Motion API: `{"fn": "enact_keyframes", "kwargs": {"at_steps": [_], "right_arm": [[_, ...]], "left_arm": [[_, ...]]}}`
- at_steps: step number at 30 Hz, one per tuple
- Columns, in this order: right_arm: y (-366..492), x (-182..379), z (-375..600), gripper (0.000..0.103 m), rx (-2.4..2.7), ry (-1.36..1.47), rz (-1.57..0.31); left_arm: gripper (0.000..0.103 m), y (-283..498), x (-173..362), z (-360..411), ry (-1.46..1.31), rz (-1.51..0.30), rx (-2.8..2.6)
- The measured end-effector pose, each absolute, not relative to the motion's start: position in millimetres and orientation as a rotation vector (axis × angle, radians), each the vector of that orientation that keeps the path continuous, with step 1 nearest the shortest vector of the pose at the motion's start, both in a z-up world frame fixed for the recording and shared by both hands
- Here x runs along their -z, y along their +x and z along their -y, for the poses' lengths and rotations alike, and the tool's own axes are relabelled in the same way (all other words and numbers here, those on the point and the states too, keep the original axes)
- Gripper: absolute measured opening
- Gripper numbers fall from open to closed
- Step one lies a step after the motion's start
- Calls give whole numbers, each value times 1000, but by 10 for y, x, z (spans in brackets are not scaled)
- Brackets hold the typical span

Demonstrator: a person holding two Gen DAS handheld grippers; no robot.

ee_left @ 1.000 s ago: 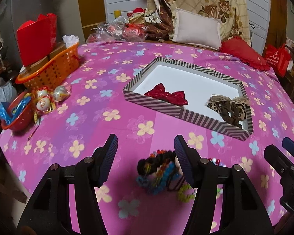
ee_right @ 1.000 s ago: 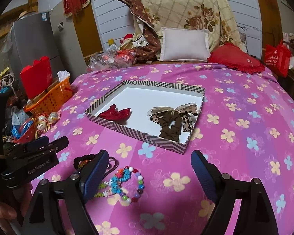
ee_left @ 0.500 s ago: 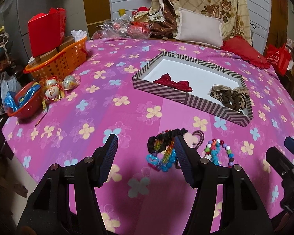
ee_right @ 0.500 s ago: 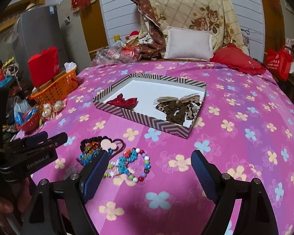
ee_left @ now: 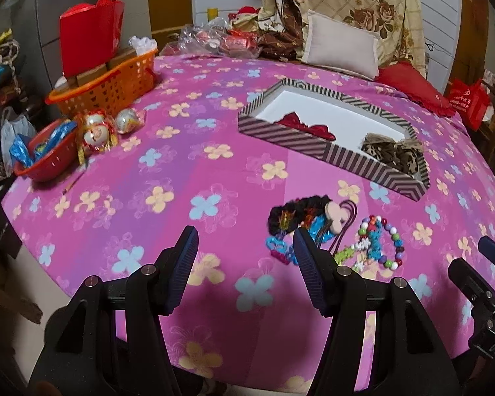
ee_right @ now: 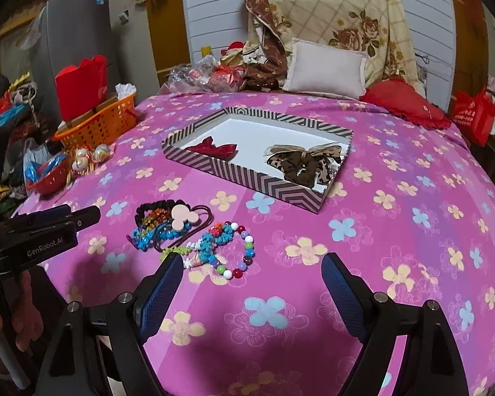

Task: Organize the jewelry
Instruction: 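Move both tools back over the remaining bracelets and hair ties, then grasp the pink heart clip with the left tool while the right tool grasps a beaded bracelet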

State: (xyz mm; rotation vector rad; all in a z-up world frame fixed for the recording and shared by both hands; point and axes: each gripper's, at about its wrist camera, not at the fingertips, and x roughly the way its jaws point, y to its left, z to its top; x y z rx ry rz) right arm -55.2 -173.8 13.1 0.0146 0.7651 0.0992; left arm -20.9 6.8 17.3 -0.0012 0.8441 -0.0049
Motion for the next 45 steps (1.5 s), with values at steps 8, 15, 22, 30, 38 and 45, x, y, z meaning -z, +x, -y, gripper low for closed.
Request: {"fn": "enact_keyframes", "kwargs": {"at_steps": [8, 15, 22, 30, 38, 45], "right_arm": [[-503, -60, 1686, 84, -121, -1, -786], [-456, -8, 1730, 84, -118, 9, -802], [-417, 38, 1805, 84, -100, 22, -819], [-416, 43, 1900, 84, -89, 42, -819], [-407, 89, 1978, 84, -83, 57, -834], [-376, 116, 2048, 84, -77, 82, -841]], "left_arm": [[60, -189, -19, -69, -2, -889, 42], [60, -131, 9, 65, 18, -899, 90], [60, -44, 25, 194, 36, -900, 114], [60, 109, 66, 405, 66, -916, 159], [60, 262, 158, 592, 92, -951, 193], [60, 360, 241, 718, 118, -977, 219]]}}
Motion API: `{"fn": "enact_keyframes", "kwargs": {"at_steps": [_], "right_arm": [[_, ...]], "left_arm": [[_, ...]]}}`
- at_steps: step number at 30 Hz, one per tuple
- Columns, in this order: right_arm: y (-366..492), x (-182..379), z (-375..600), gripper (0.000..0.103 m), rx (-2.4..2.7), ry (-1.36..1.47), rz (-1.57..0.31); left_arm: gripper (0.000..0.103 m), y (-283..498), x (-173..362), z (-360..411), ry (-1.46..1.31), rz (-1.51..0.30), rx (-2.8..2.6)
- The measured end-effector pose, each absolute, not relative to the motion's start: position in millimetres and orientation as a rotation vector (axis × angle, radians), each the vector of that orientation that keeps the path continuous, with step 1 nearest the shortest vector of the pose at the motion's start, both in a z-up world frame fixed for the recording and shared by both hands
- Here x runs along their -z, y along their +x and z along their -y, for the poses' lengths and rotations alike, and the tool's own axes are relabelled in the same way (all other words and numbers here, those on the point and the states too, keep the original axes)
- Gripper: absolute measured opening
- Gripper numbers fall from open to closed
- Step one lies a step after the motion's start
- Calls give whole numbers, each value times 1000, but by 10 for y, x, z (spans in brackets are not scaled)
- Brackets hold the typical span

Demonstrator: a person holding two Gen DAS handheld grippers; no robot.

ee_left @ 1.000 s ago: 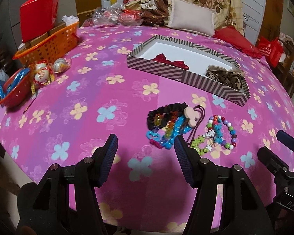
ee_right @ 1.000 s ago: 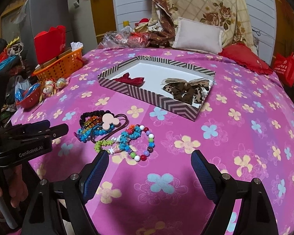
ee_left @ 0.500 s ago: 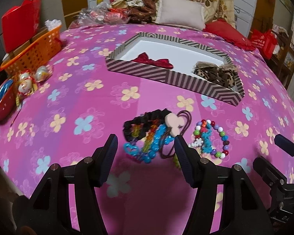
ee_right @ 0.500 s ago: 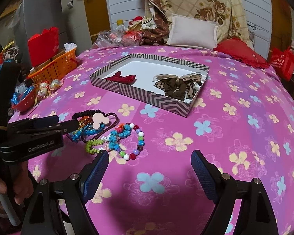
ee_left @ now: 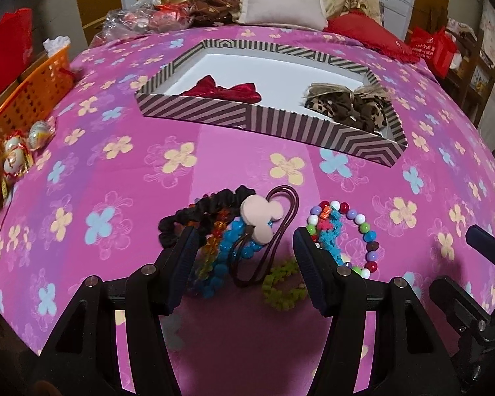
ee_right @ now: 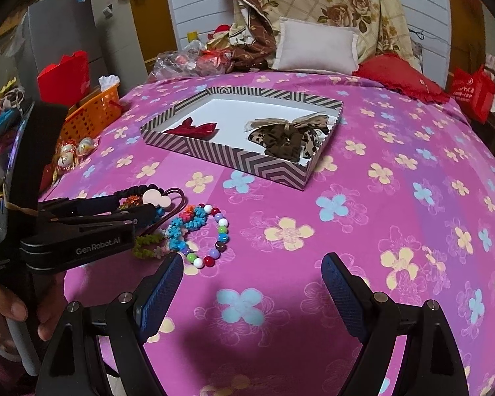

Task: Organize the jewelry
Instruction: 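Grasp the pink heart clip with the left tool while the right tool grasps a beaded bracelet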

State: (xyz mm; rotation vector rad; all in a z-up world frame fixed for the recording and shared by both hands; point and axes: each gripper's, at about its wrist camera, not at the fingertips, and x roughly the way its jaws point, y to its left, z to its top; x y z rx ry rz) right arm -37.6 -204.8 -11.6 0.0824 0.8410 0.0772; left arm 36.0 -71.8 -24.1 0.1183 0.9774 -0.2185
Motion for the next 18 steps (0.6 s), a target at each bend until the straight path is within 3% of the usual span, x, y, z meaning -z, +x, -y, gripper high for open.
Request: {"fn": "enact_keyframes", "kwargs": {"at_steps": [13, 15, 17, 18], "right_arm": [[-321, 185, 2093, 84, -73, 97, -858], [-312, 204, 2091, 84, -72, 99, -863], [-294, 227, 2096, 84, -72, 101, -869], [-286, 239, 2096, 84, -72, 101, -873]], "left_arm": [[58, 547, 388, 874, 179, -1006, 214], [45, 582, 410, 872, 174, -1015, 216], [41, 608, 431, 865, 166, -1021, 218], [34, 619, 428, 856, 163, -1013, 217]]}}
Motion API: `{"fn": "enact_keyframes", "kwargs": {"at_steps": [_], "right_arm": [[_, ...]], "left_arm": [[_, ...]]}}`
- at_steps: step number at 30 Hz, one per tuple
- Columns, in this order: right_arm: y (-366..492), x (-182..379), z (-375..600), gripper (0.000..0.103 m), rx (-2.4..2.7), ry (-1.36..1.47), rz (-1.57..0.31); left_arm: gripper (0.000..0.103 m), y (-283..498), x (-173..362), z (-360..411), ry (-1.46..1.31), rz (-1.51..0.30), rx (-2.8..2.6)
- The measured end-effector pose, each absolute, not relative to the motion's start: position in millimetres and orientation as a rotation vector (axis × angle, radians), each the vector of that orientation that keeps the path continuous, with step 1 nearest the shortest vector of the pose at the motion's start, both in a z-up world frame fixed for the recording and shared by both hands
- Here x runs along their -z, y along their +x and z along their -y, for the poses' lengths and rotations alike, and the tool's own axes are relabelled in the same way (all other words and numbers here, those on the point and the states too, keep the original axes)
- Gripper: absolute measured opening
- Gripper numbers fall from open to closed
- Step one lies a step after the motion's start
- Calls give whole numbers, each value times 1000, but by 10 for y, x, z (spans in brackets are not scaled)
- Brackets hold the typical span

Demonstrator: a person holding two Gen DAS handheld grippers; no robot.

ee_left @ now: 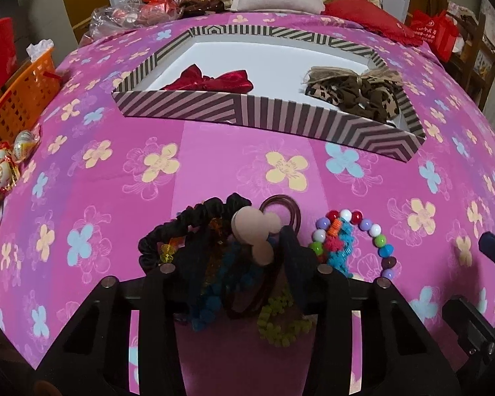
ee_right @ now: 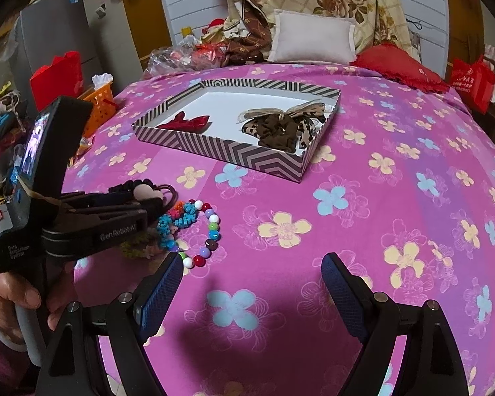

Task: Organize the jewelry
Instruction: 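Grasp the pink heart clip with the left tool while the right tool grasps a beaded bracelet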

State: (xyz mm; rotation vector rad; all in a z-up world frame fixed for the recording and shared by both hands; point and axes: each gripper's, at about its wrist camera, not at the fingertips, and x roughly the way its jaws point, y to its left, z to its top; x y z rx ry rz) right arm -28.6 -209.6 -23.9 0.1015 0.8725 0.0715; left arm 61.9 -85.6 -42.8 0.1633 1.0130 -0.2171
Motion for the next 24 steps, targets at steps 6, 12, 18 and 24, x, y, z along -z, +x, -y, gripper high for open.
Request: {"fn": "enact_keyframes", "kwargs": {"at_steps": [6, 12, 18, 24], "right_arm": [[-243, 276, 2064, 84, -84, 108, -882], [-162, 258, 1813, 84, -161, 46, -870], [-38, 322, 1602, 66, -223, 13, -889], [26, 349, 1543, 60, -247, 8, -896]], "left_arm": [[22, 677, 398, 778, 104, -1014, 243], [6, 703, 294, 684, 41, -1009, 260], [6, 713, 336, 586, 16, -1031, 261], [6, 672, 327, 484, -5, -1036, 279]]}}
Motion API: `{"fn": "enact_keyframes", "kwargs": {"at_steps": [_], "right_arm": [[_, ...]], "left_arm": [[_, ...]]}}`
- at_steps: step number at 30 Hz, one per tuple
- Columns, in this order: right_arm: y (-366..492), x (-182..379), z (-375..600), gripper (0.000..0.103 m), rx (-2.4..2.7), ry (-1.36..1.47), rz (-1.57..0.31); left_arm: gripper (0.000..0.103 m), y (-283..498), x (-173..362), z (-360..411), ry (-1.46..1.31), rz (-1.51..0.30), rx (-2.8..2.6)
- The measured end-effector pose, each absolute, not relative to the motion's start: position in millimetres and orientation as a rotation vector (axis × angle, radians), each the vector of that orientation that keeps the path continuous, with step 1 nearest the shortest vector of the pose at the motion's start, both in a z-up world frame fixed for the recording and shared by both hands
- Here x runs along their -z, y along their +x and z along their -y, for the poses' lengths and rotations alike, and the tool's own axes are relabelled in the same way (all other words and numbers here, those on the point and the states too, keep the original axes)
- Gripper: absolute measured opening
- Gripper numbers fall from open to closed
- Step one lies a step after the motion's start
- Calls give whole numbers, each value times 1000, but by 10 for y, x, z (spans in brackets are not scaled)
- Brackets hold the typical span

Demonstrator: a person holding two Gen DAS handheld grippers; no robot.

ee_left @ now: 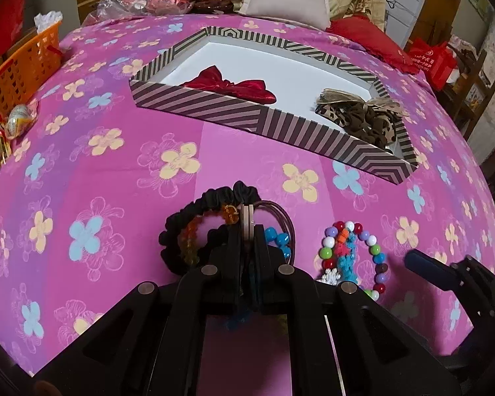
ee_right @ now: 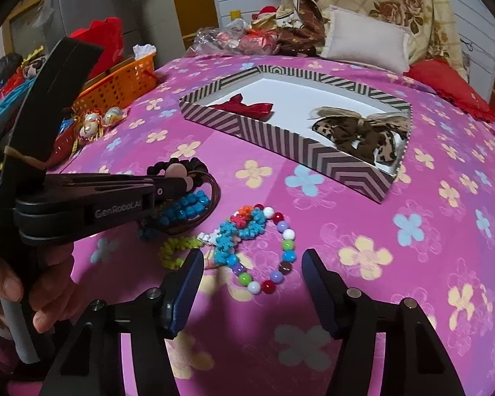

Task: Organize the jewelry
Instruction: 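Grasp the pink heart clip with the left tool while the right tool grasps a beaded bracelet, then carry the heart clip and beaded bracelet into the striped box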

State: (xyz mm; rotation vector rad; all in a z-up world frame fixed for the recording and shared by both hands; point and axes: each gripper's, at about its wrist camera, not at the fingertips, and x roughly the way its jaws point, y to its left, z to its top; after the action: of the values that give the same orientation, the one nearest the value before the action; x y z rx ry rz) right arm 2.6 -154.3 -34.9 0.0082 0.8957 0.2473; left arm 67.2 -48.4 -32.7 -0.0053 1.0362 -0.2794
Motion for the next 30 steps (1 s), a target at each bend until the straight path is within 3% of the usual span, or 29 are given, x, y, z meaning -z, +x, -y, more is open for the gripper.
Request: {"fn": "enact_keyframes", "kwargs": {"at_steps": [26, 30], "right_arm": [[264, 456, 1428, 60, -319, 89, -916], [307, 515, 1402, 30, -330, 81, -922]], "left_arm": [[6, 382, -71, -19, -121, -997, 327], [6, 376, -50, -7, -111, -997, 310]]}}
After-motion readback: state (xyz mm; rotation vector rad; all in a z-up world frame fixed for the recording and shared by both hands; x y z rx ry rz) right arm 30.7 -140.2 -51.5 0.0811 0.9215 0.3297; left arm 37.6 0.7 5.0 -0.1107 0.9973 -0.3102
